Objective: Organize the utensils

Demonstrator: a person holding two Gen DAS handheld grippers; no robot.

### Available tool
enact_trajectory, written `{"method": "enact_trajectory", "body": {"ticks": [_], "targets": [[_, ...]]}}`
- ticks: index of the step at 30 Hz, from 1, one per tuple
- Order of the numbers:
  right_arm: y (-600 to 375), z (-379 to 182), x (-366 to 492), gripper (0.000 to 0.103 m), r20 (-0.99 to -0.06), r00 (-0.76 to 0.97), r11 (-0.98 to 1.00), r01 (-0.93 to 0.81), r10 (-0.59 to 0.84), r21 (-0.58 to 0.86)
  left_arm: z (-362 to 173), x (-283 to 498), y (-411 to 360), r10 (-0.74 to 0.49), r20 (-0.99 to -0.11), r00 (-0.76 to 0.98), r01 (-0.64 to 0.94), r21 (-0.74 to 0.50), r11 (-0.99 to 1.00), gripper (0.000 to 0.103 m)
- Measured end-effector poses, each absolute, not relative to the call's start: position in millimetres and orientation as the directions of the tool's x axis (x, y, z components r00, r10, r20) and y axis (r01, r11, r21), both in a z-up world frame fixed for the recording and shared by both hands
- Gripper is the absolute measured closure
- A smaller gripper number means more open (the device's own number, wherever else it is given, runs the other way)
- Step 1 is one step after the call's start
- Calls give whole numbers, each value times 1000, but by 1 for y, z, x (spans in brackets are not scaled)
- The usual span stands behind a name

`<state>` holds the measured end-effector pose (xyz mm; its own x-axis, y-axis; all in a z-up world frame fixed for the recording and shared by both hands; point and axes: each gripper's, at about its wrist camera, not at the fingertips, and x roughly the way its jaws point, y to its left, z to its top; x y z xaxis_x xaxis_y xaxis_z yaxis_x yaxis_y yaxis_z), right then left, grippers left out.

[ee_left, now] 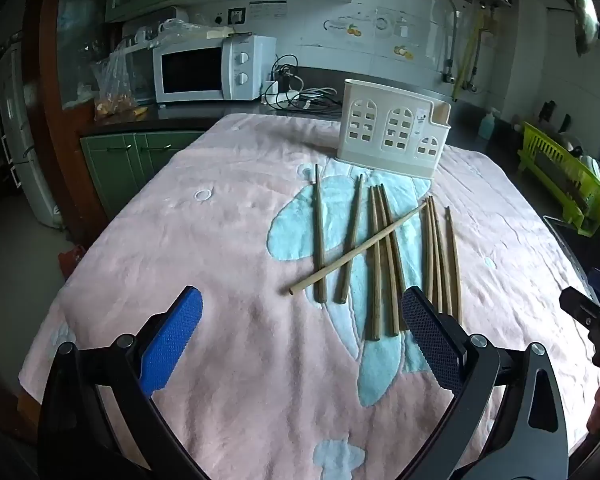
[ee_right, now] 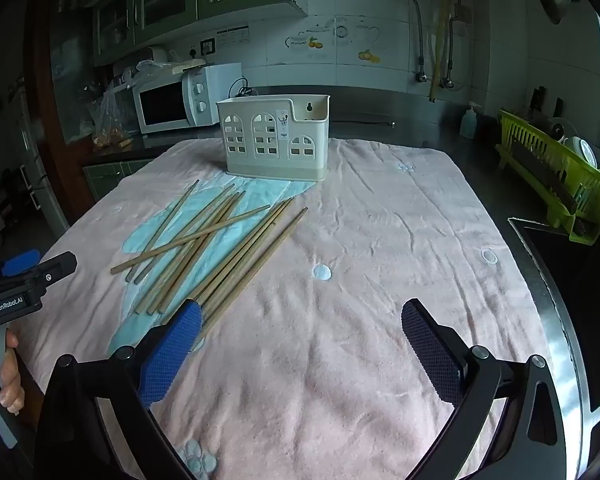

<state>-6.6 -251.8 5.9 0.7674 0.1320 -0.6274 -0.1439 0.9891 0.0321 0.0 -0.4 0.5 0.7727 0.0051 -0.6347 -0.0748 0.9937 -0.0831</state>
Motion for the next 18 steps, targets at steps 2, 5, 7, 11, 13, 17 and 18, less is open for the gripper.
{"method": "enact_trajectory", "body": {"ticks": [2, 5, 7, 11, 13, 17, 18], "targets": [[-252, 6, -6, 6, -636, 760, 989, -146, 135, 35, 1, 1, -1, 10, -631, 775, -75, -77, 994, 5], [-252, 6, -6, 6, -635, 761, 989, -148, 134, 31, 5, -4, -8, 10, -620, 784, -62, -63, 996, 5], [-252, 7, -6, 6, -633, 763, 989, -145, 132, 31, 6, -5, -9, 6, -624, 781, -54, -58, 997, 5], [-253, 6, -7, 6, -632, 764, 989, -146, 134, 33, 4, -3, -10, -2, -627, 779, -55, -72, 996, 5], [-254, 5, -7, 6, -631, 764, 989, -144, 133, 34, 2, -2, -10, 1, -631, 776, -58, -70, 996, 5], [-251, 7, -5, 6, -631, 764, 989, -146, 135, 35, -2, 3, -5, -3, -632, 775, -64, -83, 994, 5], [-250, 8, -6, 6, -630, 765, 989, -146, 135, 35, -3, 3, -5, -4, -631, 776, -63, -84, 994, 5]]}}
